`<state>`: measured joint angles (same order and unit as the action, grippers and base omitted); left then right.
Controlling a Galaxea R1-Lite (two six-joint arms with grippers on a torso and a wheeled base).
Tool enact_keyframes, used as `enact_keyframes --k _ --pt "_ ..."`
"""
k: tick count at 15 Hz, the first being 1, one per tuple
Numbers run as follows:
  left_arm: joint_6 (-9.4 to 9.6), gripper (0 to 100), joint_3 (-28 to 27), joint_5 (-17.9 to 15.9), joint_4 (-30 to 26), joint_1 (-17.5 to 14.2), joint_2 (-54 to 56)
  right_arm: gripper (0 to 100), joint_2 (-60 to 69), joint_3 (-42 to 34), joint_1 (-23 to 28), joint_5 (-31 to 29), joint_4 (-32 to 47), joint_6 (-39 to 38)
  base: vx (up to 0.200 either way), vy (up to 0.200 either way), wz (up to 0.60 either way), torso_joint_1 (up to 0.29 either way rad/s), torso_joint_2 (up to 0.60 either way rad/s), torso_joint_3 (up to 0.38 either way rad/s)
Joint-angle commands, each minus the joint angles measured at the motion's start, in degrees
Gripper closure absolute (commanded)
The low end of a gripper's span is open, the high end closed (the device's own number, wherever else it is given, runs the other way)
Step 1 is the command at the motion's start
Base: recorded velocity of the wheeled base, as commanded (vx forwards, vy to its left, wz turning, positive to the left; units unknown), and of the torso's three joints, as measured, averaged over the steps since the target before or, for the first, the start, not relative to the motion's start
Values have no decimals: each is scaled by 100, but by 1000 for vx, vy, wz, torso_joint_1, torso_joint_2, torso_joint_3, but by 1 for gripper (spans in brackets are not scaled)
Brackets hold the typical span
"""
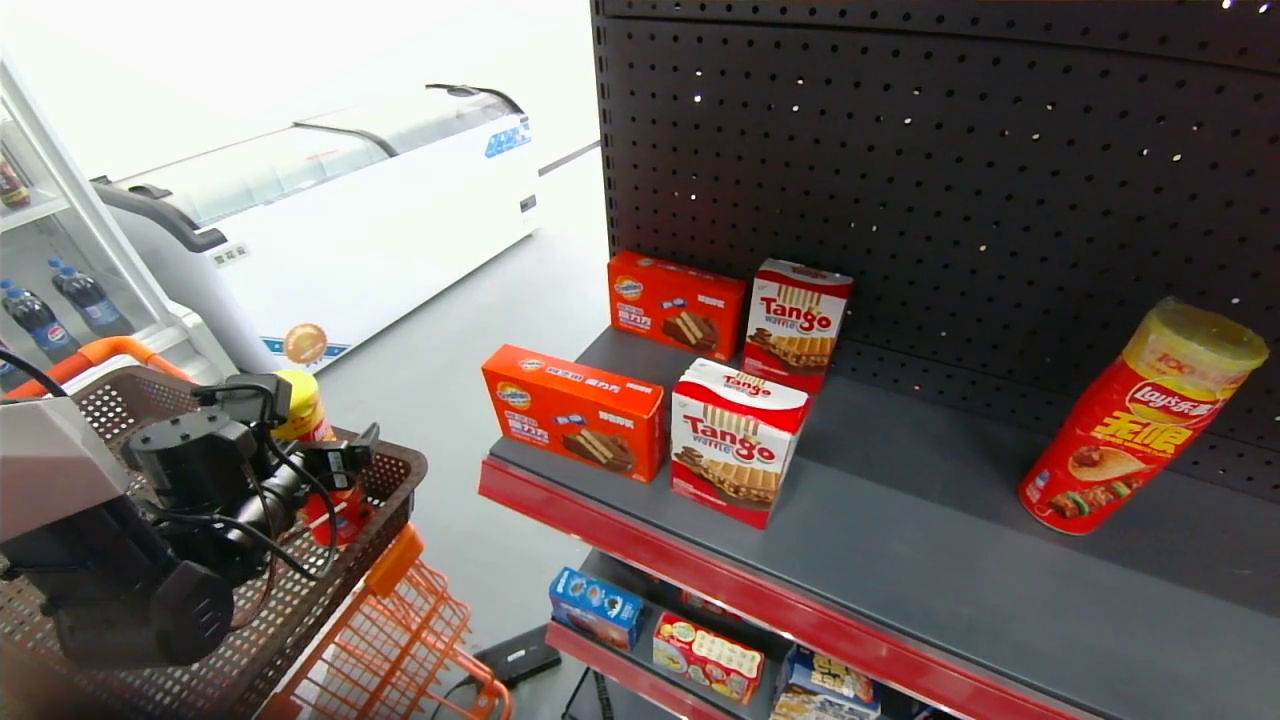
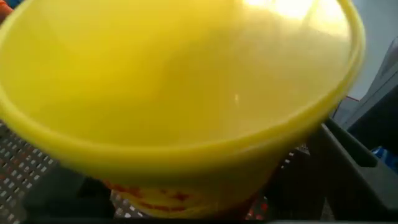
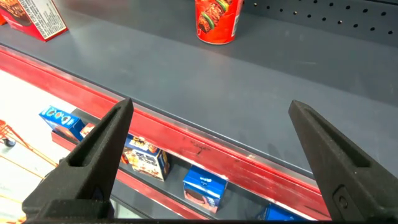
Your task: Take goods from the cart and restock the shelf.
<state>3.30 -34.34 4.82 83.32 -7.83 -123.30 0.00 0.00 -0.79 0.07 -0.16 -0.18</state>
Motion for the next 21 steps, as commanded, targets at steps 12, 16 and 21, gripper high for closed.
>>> enact_keyframes --k 12,16,21 --pt "-40 100 -161 11 -44 9 -151 0 -9 0 0 1 -2 1 0 0 0 0 0 0" --pt "-58 100 -363 -16 -53 18 297 0 -9 0 0 -7 -2 1 0 0 0 0 0 0" --pt "-67 100 -873 -754 -1776 62 1879 0 -9 0 0 1 -2 1 0 0 0 0 0 0"
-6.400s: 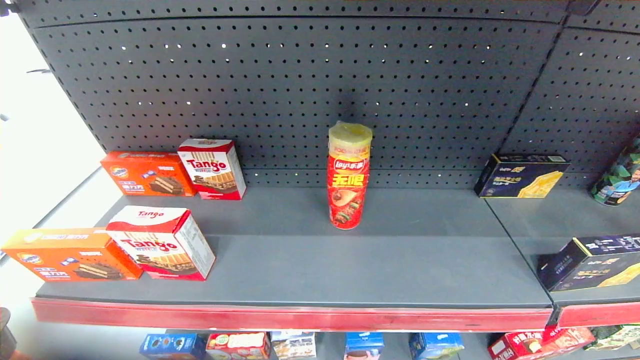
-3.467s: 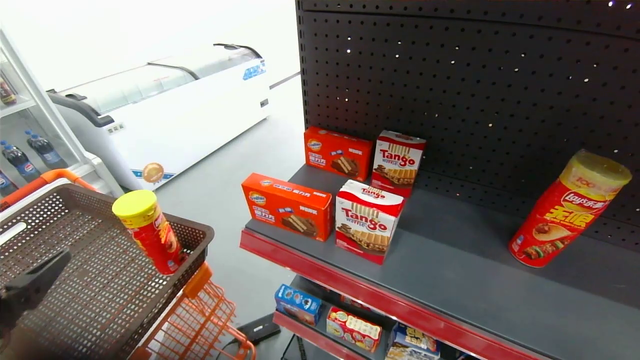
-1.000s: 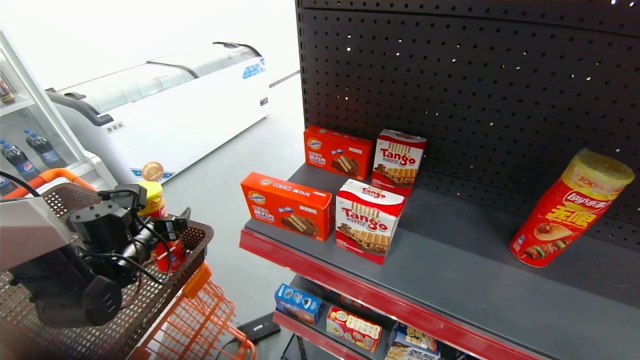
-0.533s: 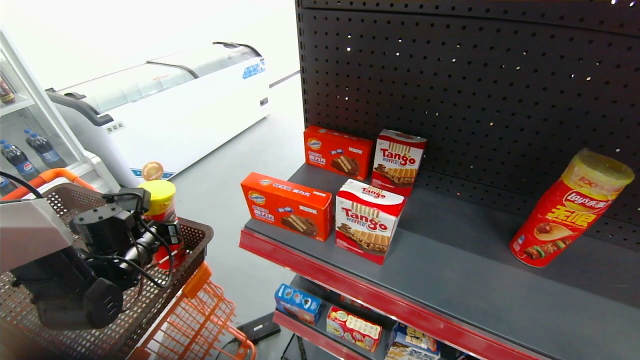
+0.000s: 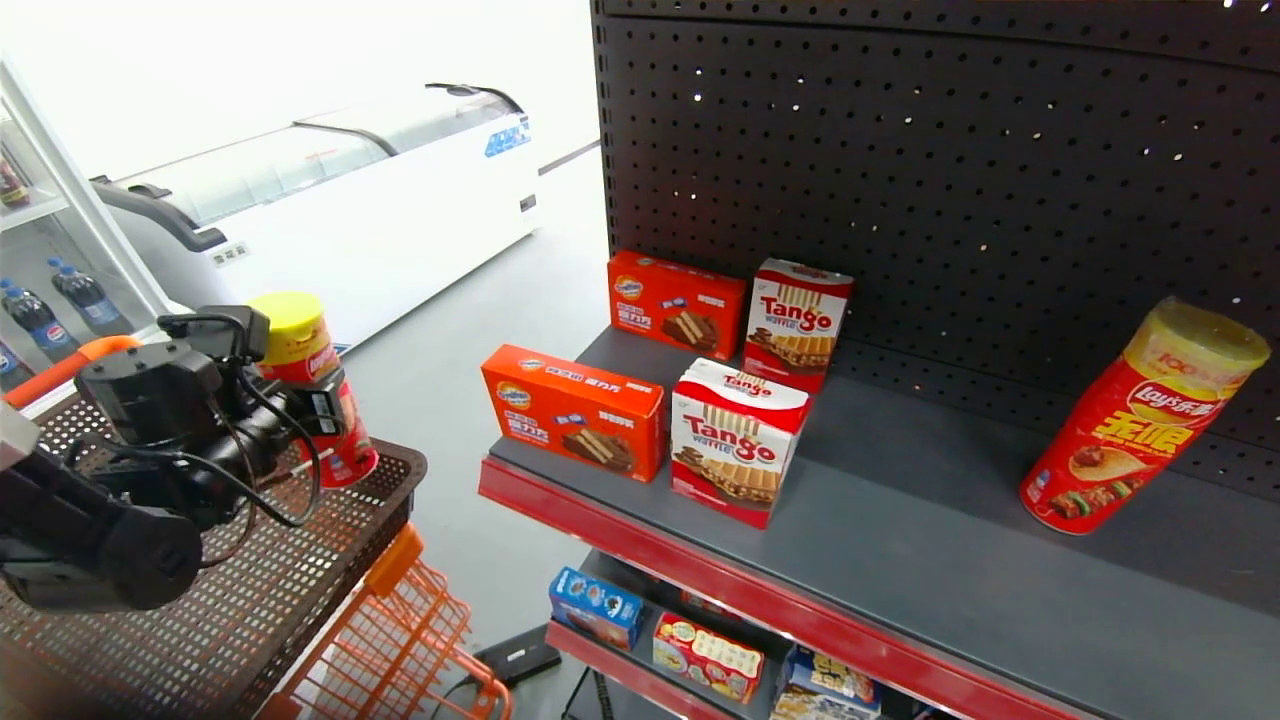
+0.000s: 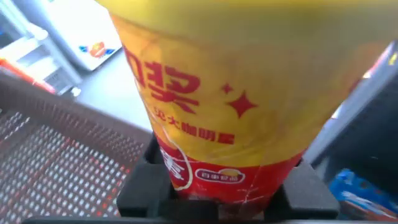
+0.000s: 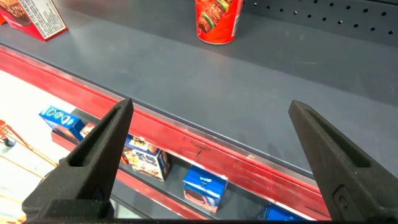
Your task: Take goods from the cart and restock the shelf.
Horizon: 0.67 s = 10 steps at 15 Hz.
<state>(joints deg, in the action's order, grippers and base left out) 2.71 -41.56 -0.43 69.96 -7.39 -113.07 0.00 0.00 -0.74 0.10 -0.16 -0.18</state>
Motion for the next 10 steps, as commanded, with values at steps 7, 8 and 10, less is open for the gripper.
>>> enact_keyframes --k 7,8,10 --pt "-51 100 -248 -775 -1494 457 2254 0 -9 0 -5 -1 -2 1 0 0 0 0 0 0" --pt "-42 100 -221 -810 -1644 475 2395 0 -9 0 -5 -1 -2 1 0 0 0 0 0 0" --pt "-60 100 -168 -950 -2215 660 3001 0 -9 0 -5 -1 -2 1 0 0 0 0 0 0"
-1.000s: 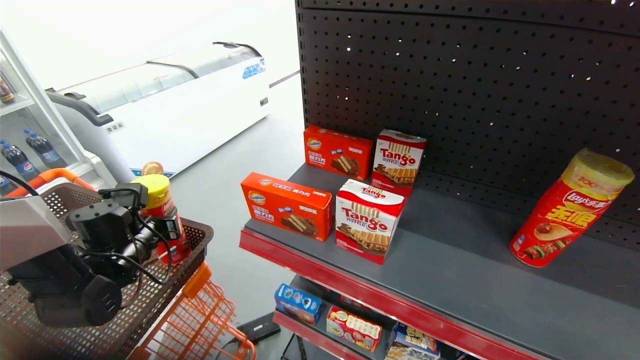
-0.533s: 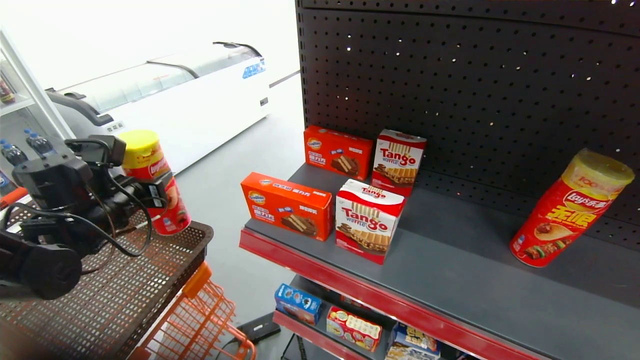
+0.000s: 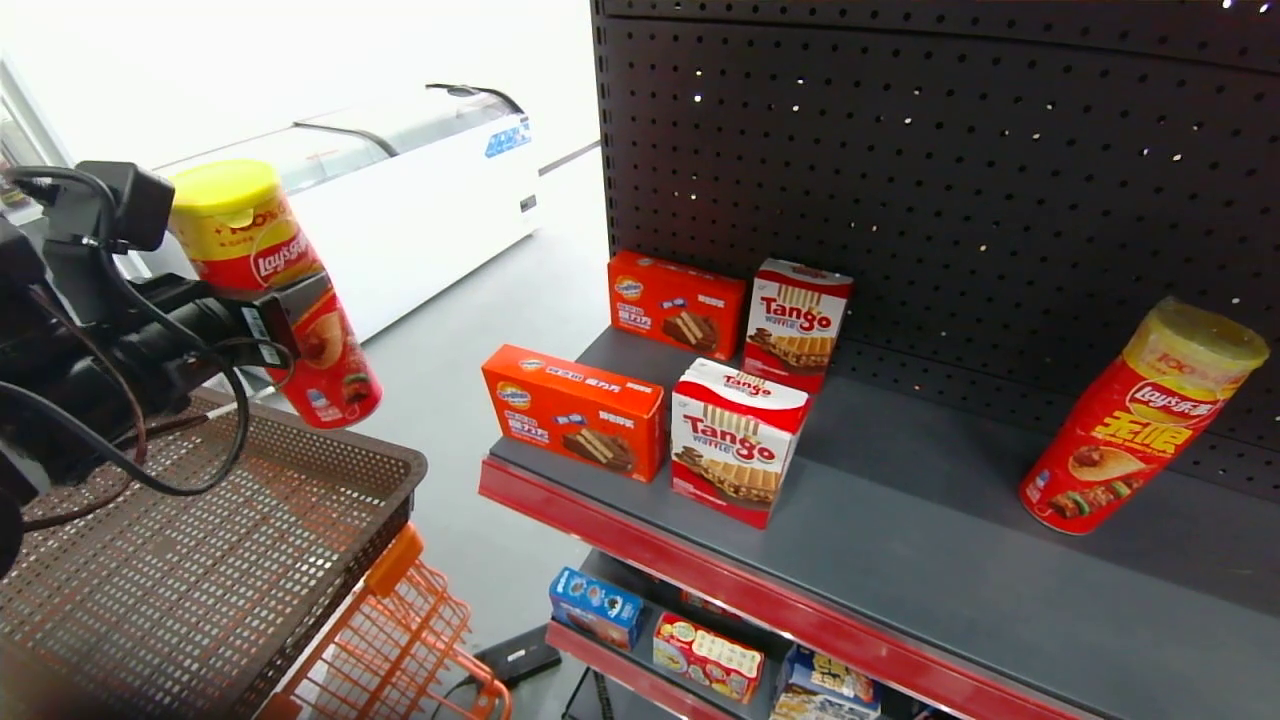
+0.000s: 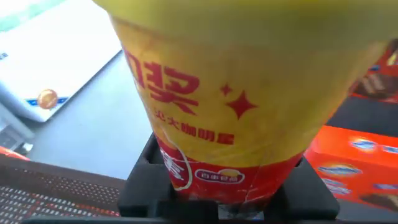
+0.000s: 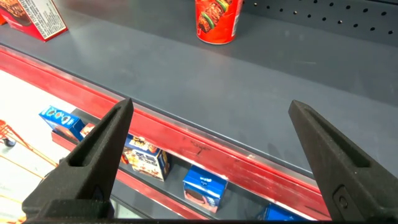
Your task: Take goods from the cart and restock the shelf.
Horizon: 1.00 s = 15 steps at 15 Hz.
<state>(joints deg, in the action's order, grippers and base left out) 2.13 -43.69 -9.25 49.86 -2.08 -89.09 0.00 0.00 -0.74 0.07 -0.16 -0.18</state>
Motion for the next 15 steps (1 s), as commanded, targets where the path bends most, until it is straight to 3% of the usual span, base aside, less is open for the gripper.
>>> enact_keyframes --k 1,4,6,9,13,15 --pt "-2 100 36 -165 -319 173 674 0 -9 0 -5 1 -2 1 0 0 0 0 0 0" --pt "-11 100 -17 -1395 -1268 463 1078 0 -9 0 -5 1 -2 1 0 0 0 0 0 0" --pt "-11 100 -25 -1764 -1418 507 1095 0 -9 0 -5 1 -2 1 0 0 0 0 0 0" --pt "-2 100 238 -1852 -1400 692 1113 0 -9 0 -5 1 -2 1 0 0 0 0 0 0" --pt "6 100 203 -1966 -1409 868 1315 0 -9 0 -5 1 -2 1 0 0 0 0 0 0" --pt "-2 100 476 -2204 -1418 894 1667 0 -9 0 -5 1 -2 1 0 0 0 0 0 0"
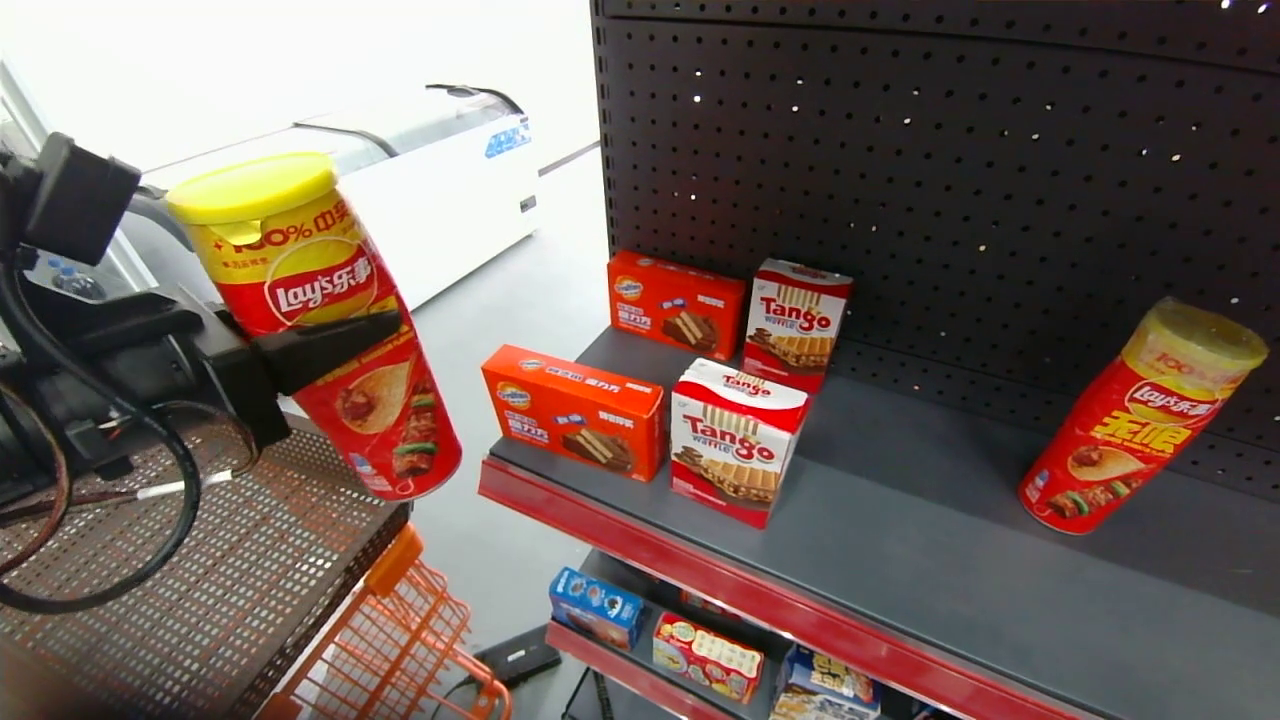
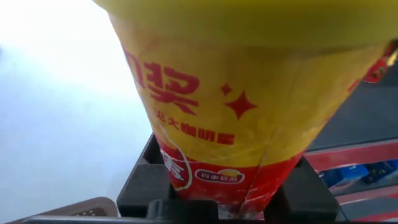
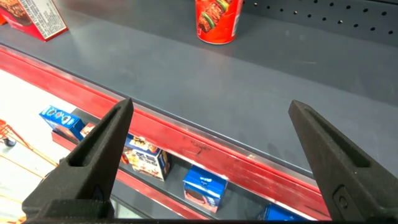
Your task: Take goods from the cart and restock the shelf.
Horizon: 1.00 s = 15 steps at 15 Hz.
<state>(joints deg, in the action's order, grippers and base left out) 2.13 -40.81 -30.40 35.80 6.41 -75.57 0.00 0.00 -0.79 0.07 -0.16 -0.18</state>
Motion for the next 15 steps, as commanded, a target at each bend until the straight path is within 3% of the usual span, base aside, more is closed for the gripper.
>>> enact_keyframes --k 1,5,7,9,11,15 --pt "-2 100 328 -159 41 71 341 0 -9 0 0 1 -2 1 0 0 0 0 0 0" --pt "-11 100 390 -159 -12 791 605 0 -9 0 0 1 -2 1 0 0 0 0 0 0" --pt "-11 100 539 -159 -47 950 781 0 -9 0 0 1 -2 1 0 0 0 0 0 0" --pt "-11 100 645 -168 -645 1143 1211 0 -9 0 0 10 -2 9 0 0 0 0 0 0" --pt "-2 100 636 -176 -1102 1240 1449 0 -9 0 0 10 -2 9 0 0 0 0 0 0" --pt "6 100 645 -185 -1102 1240 1449 0 -9 0 0 19 -2 18 0 0 0 0 0 0"
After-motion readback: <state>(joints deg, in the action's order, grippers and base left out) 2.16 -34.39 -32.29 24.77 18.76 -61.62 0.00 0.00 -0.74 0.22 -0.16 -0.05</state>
